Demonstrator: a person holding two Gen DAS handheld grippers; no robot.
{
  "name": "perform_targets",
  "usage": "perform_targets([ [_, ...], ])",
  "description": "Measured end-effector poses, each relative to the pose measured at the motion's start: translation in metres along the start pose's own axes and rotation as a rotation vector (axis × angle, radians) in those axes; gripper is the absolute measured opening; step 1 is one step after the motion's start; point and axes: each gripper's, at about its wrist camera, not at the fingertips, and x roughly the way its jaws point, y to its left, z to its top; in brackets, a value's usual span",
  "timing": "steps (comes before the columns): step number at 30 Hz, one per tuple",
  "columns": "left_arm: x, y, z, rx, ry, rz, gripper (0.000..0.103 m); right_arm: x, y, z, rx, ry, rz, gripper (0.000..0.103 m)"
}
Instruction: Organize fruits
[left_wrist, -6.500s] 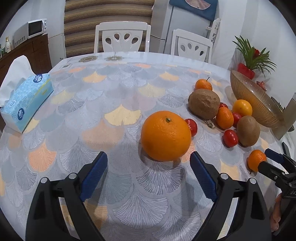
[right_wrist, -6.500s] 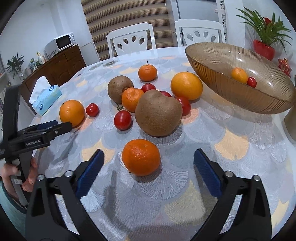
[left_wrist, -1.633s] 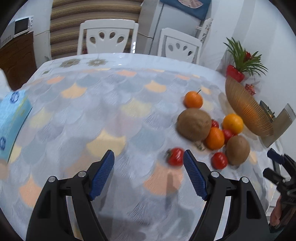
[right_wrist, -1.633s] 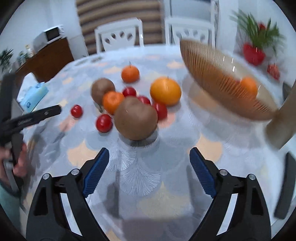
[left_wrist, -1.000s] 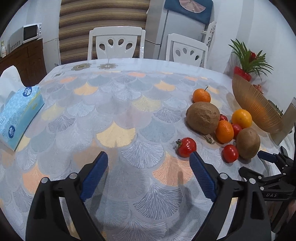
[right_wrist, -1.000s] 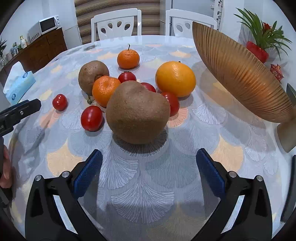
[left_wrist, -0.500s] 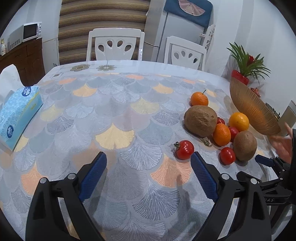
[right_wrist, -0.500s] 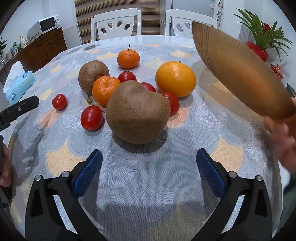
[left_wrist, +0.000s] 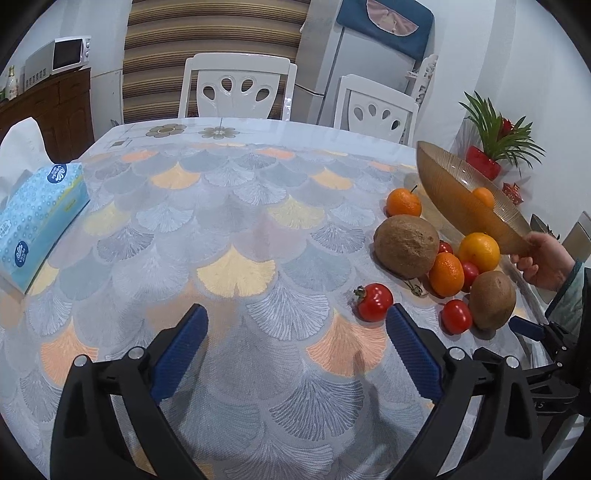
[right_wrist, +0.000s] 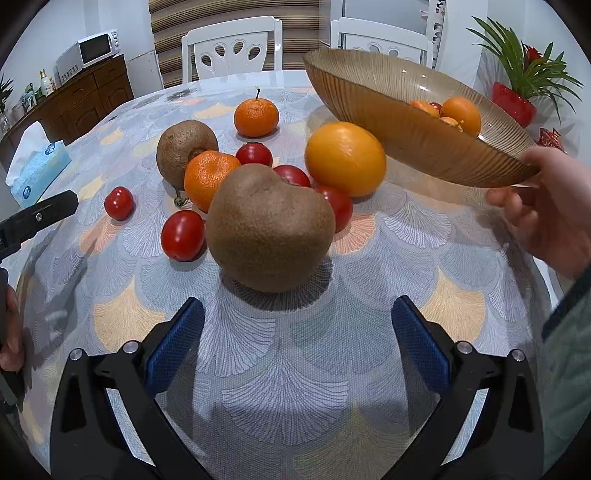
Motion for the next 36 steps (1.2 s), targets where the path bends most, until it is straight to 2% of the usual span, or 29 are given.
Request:
perform_targets([
  [13, -0.001, -0.001, -0.001, 0.005, -0.001, 0.006, 0.096, 0.000, -0.001, -0.001, 0.000, 0.000, 0.000, 0.100],
  [21, 0.009, -0.011, -0.002, 0.071, 0.056, -0.022, 0.096, 0.000, 0.002, 0.000, 0.001, 0.000, -0.004, 0.100],
  [23, 0.014, -0.013, -0.001, 0.077, 0.098, -0.038, 0.096, 0.000, 0.001, 0.000, 0.015, 0.006, -0.001, 0.100],
  [25, 0.016, -0.014, -0.001, 0.076, 0.129, -0.044, 0.094, -0.001, -0.001, 0.004, 0.027, 0.060, 0.003, 0.100],
  [27, 0.014, -0.015, 0.001, 0.059, 0.142, -0.081, 0.092, 0.002, 0.000, 0.013, -0.036, 0.164, 0.032, 0.100],
  [29, 0.012, -0.016, 0.005, 0.035, 0.165, -0.134, 0.090, 0.005, -0.005, 0.017, -0.047, 0.184, 0.070, 0.100],
  [32, 0.014, -0.023, 0.013, 0.042, 0.198, -0.151, 0.089, -0.001, -0.007, 0.014, -0.050, 0.155, 0.071, 0.100],
  [35, 0.027, -0.030, 0.017, 0.056, 0.226, -0.133, 0.086, -0.024, -0.012, 0.005, -0.053, 0.016, 0.055, 0.100],
  [36, 0.030, -0.032, 0.016, 0.065, 0.240, -0.122, 0.081, -0.034, -0.014, 0.004, -0.047, -0.034, 0.062, 0.100],
])
